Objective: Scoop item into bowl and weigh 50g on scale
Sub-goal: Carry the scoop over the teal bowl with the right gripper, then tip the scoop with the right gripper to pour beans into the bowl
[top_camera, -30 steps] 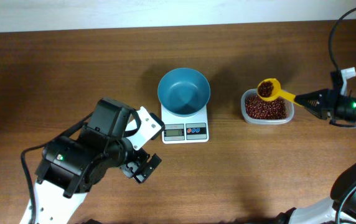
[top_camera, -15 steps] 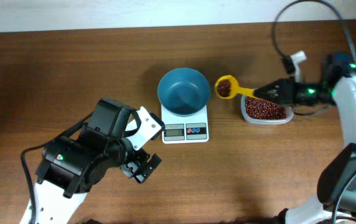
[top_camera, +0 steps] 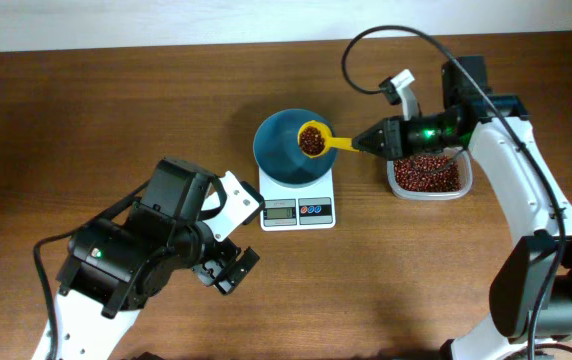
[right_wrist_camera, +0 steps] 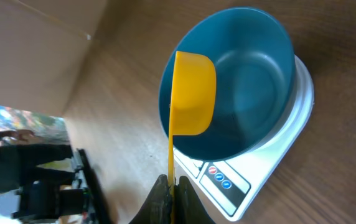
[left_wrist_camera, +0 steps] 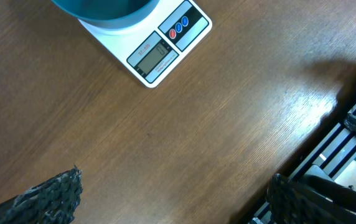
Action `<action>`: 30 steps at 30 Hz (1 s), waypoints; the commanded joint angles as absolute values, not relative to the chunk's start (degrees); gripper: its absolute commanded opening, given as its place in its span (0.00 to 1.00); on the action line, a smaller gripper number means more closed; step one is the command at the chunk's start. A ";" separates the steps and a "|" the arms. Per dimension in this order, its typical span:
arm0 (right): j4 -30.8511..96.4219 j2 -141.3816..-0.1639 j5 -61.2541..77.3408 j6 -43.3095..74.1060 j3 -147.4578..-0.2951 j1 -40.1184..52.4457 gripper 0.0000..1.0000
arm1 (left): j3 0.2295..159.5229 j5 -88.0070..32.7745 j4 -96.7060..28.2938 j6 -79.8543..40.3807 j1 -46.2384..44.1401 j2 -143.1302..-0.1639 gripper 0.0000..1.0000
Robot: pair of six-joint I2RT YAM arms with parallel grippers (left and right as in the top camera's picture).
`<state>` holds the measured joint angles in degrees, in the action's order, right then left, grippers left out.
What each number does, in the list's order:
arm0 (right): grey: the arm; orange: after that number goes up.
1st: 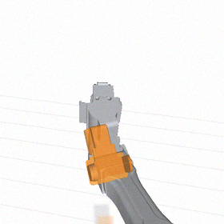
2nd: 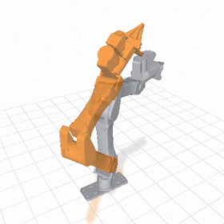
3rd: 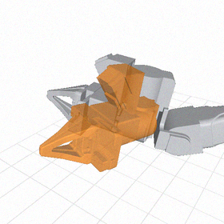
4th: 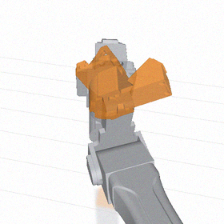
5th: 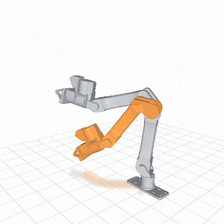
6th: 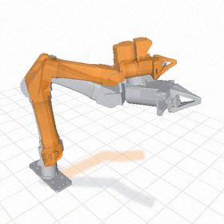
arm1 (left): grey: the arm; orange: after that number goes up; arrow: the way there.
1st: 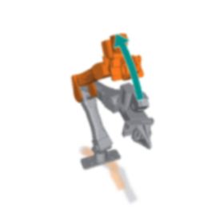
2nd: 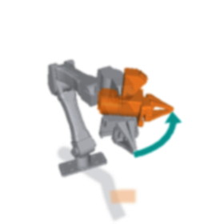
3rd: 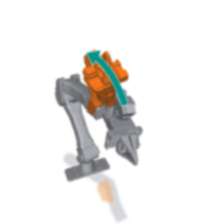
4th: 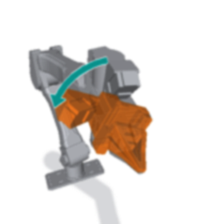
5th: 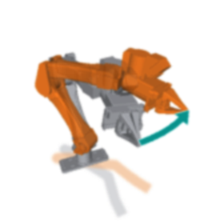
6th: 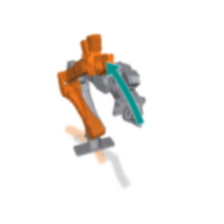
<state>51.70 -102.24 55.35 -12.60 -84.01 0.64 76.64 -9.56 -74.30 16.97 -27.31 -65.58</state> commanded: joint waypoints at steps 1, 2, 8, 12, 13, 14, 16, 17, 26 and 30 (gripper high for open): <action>49.30 -102.50 48.51 -12.56 -83.81 3.01 0.04 | 76.42 -9.21 -74.24 17.85 -27.22 -65.67 0.99; 48.53 -102.50 47.90 -12.56 -83.81 3.46 0.04 | 76.42 -9.21 -74.24 17.85 -27.22 -65.67 0.99; 45.04 -102.50 40.95 -12.64 -83.81 6.11 0.04 | 76.42 -9.21 -74.24 17.85 -27.22 -65.67 0.99; 44.23 -102.50 36.32 -13.23 -83.81 8.05 0.04 | 76.42 -9.21 -74.24 17.85 -27.22 -65.67 0.99; 43.77 -102.50 34.46 -13.23 -83.81 8.71 0.04 | 76.42 -9.21 -74.24 17.85 -27.22 -65.67 0.99; 43.18 -102.50 32.88 -13.23 -83.81 9.39 0.04 | 76.42 -9.21 -74.24 17.85 -27.22 -65.67 0.99; 41.60 -102.50 30.04 -13.23 -83.81 10.85 0.04 | 76.42 -9.21 -74.22 17.85 -27.22 -65.67 0.99; 41.04 -102.50 28.32 -13.21 -83.81 11.62 0.04 | 76.42 -9.21 -74.24 17.85 -27.22 -65.67 0.99; 40.58 -100.20 16.05 -13.15 -83.96 17.02 0.04 | 76.42 -9.21 -74.22 17.85 -27.22 -65.67 0.99; 40.62 -99.92 12.95 -12.99 -83.99 18.35 0.04 | 76.42 -9.21 -74.24 17.85 -27.22 -65.67 0.99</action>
